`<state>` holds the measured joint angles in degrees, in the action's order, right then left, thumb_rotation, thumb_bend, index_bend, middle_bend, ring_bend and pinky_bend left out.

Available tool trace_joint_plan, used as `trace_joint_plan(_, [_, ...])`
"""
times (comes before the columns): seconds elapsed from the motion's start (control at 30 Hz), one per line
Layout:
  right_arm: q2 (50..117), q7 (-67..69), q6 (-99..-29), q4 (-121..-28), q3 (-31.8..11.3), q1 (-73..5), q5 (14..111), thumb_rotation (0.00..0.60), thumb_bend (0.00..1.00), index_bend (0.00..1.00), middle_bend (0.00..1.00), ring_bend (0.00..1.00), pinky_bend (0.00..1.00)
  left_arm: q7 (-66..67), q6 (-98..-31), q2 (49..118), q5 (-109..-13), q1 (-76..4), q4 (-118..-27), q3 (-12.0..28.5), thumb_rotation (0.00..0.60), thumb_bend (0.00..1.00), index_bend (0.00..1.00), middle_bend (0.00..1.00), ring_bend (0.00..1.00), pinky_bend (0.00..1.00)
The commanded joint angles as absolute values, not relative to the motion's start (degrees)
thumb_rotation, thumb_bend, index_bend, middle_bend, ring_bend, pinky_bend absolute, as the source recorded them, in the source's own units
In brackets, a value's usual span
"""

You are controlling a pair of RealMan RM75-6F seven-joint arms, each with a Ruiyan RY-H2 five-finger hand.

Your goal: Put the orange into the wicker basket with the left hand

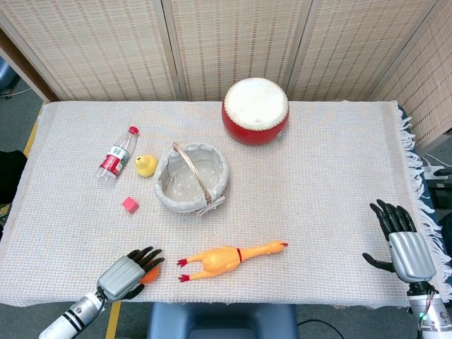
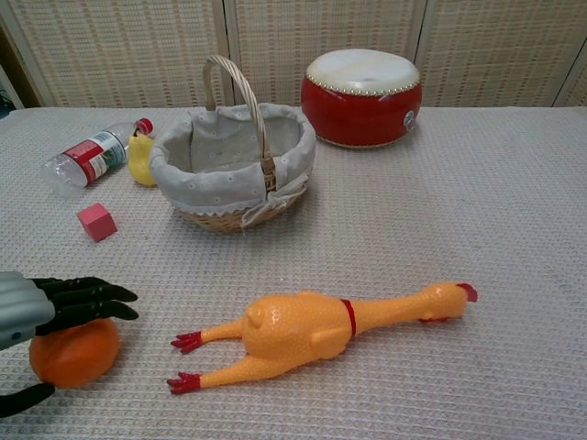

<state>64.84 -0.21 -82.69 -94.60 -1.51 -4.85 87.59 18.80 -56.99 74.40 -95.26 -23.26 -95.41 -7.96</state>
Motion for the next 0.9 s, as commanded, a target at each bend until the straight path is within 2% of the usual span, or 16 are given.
trace_joint_plan(0.03, [64.81,-0.17,-82.75,-94.65,-1.52,-4.82,87.6,0.6,0.03,0.0,0.0,0.0,0.0,19.9,-56.46,74.77,-93.71,-23.34,-95.27,-7.48,0.6,0.42,0.2,0.02,0.06,0.29])
trace_joint_plan(0.1, [64.8,-0.07,-82.8,-94.66,-1.55,-4.8,87.58,0.6,0.03,0.0,0.0,0.0,0.0,20.34,-56.57,74.92,-93.08,-23.25,-95.24,-7.36,0.6,0.46,0.34,0.1,0.14,0.38])
trace_joint_plan(0.2, [64.76,0.02,-82.79,-94.67,-1.55,-4.81,87.62,0.6,0.03,0.0,0.0,0.0,0.0,20.93,-57.76,75.23,-93.16,-22.9,-95.06,-7.27,0.6,0.56,0.54,0.37,0.39,0.57])
trace_joint_plan(0.27, [64.75,0.05,-82.81,-94.69,-1.54,-4.81,87.69,0.6,0.03,0.0,0.0,0.0,0.0,21.18,-58.99,75.31,-93.78,-22.67,-95.08,-7.21,0.6,0.59,0.63,0.54,0.52,0.68])
trace_joint_plan(0.3, [64.74,0.06,-82.83,-94.68,-1.53,-4.8,87.71,0.6,0.03,0.0,0.0,0.0,0.0,21.26,-59.45,75.24,-93.95,-22.6,-95.23,-7.14,0.6,0.6,0.66,0.59,0.57,0.71])
trace_joint_plan(0.4, [64.68,0.18,-82.87,-94.68,-1.53,-4.78,87.75,0.6,0.03,0.0,0.0,0.0,0.0,21.65,-61.18,74.56,-94.24,-22.52,-96.86,-6.36,0.6,0.6,0.69,0.63,0.6,0.73])
trace_joint_plan(0.67, [64.59,0.45,-82.84,-94.83,-1.48,-4.75,87.77,0.6,0.03,0.0,0.0,0.0,0.0,20.44,-67.83,71.69,-95.96,-23.15,-105.79,-1.62,0.6,0.61,0.69,0.63,0.6,0.73])
trace_joint_plan(0.8, [64.54,0.47,-82.92,-94.92,-1.28,-4.68,88.11,0.6,0.03,0.0,0.0,0.0,0.0,21.5,-66.96,71.1,-94.81,-25.43,-109.67,1.71,0.6,0.61,0.69,0.63,0.6,0.72])
trace_joint_plan(0.9, [64.49,0.7,-82.93,-94.98,-1.2,-4.64,88.21,0.6,0.03,0.0,0.0,0.0,0.0,23.83,-63.31,71.61,-91.38,-28.7,-111.45,5.08,0.6,0.61,0.69,0.63,0.6,0.72])
